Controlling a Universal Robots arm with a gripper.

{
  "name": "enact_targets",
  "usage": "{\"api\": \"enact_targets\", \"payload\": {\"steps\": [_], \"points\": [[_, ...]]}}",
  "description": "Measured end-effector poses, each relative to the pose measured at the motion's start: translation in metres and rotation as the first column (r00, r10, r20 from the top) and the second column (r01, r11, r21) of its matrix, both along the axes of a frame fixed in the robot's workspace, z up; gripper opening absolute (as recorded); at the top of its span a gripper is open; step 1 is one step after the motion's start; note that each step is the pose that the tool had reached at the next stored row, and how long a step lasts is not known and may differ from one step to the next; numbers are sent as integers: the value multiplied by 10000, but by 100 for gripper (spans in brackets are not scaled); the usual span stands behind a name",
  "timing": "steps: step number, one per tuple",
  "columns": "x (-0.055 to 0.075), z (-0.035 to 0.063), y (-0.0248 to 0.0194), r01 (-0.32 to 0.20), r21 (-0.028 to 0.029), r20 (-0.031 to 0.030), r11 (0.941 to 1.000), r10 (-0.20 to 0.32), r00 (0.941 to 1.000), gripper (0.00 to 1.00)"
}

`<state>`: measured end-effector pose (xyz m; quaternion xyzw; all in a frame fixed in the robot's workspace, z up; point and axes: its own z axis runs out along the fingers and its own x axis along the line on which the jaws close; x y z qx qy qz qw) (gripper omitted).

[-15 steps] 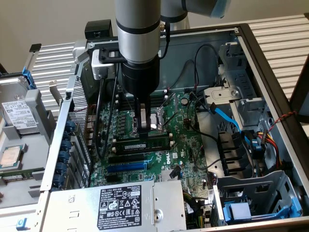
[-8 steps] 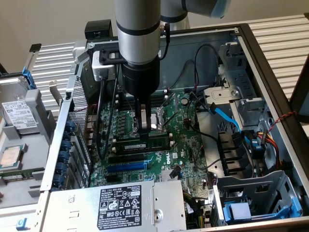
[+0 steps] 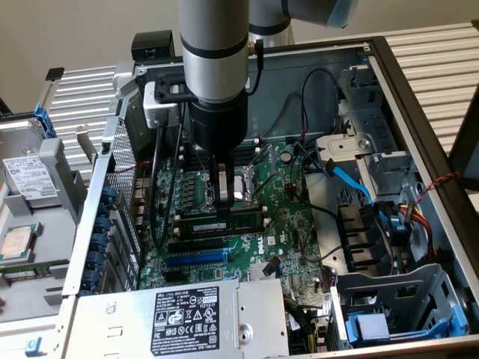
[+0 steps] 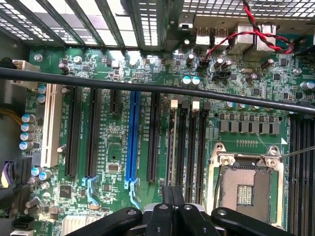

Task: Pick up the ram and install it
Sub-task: 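Press down the ram until it locks into place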

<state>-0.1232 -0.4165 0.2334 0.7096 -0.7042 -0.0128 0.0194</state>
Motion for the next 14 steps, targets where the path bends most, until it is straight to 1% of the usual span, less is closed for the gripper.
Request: {"api": "enact_targets", "payload": {"steps": [9,14], "points": [[-9,-20,3,0,5,4,10000,0,10000,11],[-10,-35,1,0,-3,-2,10000,0,10000,11]]}}
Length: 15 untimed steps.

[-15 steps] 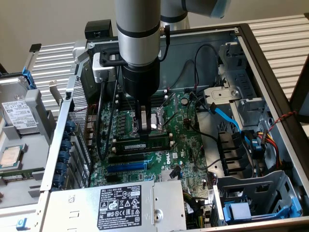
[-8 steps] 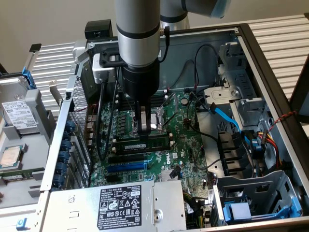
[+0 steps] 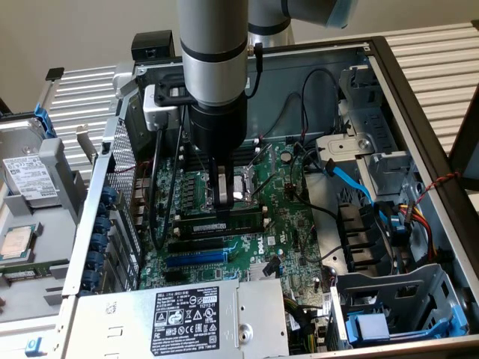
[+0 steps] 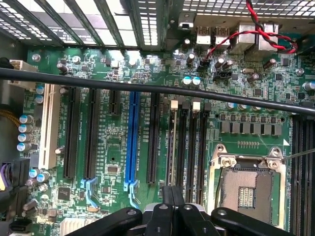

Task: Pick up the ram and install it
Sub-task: 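Press down the ram until it locks into place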

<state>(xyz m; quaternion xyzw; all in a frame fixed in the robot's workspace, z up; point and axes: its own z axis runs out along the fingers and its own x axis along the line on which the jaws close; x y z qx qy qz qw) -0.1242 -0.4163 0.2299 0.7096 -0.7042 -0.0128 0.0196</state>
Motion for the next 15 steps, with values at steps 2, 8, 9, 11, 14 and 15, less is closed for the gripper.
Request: {"api": "enact_targets", "payload": {"steps": [2,8,9,11,14,15], "points": [[0,-3,1,0,3,2,10000,0,10000,11],[-2,-3,0,0,7,4,10000,0,10000,11],[-2,-4,0,1,9,5,10000,-1,10000,11],[-2,-3,-2,1,10,5,10000,-1,10000,11],[-2,-3,-5,1,11,9,10000,-1,10000,11],[-2,-3,-6,1,11,11,10000,-1,10000,11]]}}
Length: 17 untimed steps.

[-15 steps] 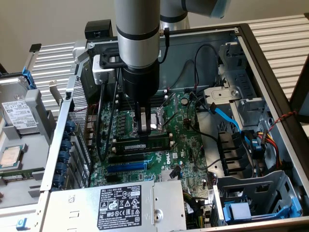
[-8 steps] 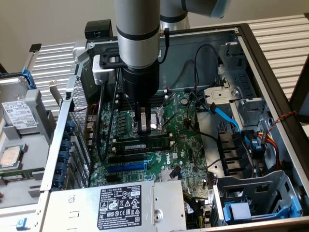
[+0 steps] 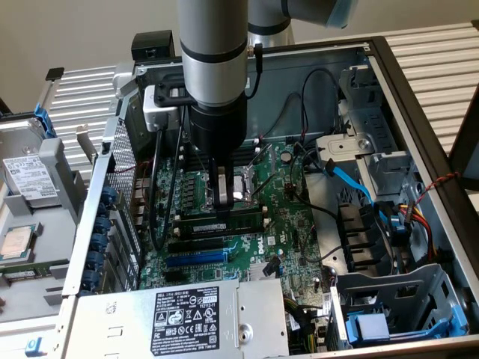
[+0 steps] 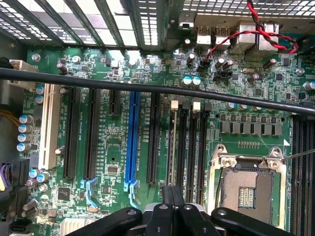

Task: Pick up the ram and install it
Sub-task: 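Press down the ram until it locks into place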

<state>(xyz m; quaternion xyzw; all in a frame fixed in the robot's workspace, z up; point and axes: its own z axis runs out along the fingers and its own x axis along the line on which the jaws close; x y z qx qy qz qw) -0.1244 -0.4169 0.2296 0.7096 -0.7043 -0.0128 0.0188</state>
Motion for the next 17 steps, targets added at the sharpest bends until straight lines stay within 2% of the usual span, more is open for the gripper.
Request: {"api": "enact_targets", "payload": {"steps": [10,17], "points": [[0,-6,-5,-2,1,8,10000,2,10000,11],[-9,-30,-5,-2,55,14,10000,2,10000,11]]}}
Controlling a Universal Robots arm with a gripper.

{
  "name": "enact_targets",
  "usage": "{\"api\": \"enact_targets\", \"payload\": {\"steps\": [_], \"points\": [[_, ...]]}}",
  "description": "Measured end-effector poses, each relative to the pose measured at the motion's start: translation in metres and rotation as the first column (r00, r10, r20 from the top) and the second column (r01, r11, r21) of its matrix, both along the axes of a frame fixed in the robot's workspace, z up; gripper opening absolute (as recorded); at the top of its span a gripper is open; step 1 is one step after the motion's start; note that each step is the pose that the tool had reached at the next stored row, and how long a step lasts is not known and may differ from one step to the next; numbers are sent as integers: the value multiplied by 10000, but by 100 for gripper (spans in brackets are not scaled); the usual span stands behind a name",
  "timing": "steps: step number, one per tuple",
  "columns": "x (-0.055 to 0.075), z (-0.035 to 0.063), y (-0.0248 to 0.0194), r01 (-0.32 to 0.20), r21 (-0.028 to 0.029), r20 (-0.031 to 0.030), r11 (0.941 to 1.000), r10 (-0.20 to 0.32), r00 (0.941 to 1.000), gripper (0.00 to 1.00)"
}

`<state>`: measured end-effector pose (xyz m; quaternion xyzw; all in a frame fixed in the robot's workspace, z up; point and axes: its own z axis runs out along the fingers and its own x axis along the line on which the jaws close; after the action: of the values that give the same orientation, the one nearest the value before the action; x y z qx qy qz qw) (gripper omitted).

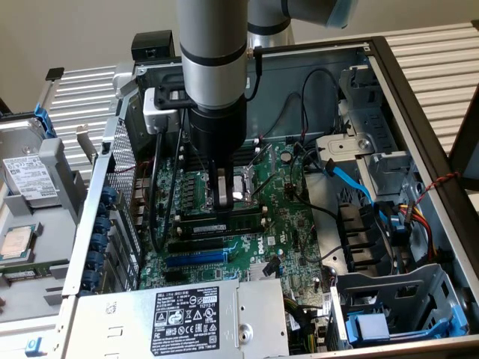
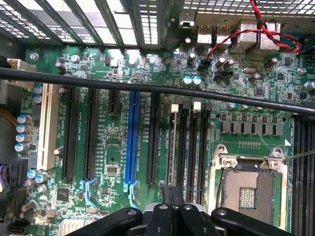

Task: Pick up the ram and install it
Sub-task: 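Press down the ram until it locks into place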

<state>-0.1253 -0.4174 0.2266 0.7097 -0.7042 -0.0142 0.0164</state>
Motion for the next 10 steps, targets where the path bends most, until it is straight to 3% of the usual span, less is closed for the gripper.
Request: {"api": "enact_targets", "payload": {"steps": [4,10], "points": [[-9,-3,0,0,36,-2,10000,0,10000,11],[-11,2,0,1,47,0,10000,-1,10000,11]]}}
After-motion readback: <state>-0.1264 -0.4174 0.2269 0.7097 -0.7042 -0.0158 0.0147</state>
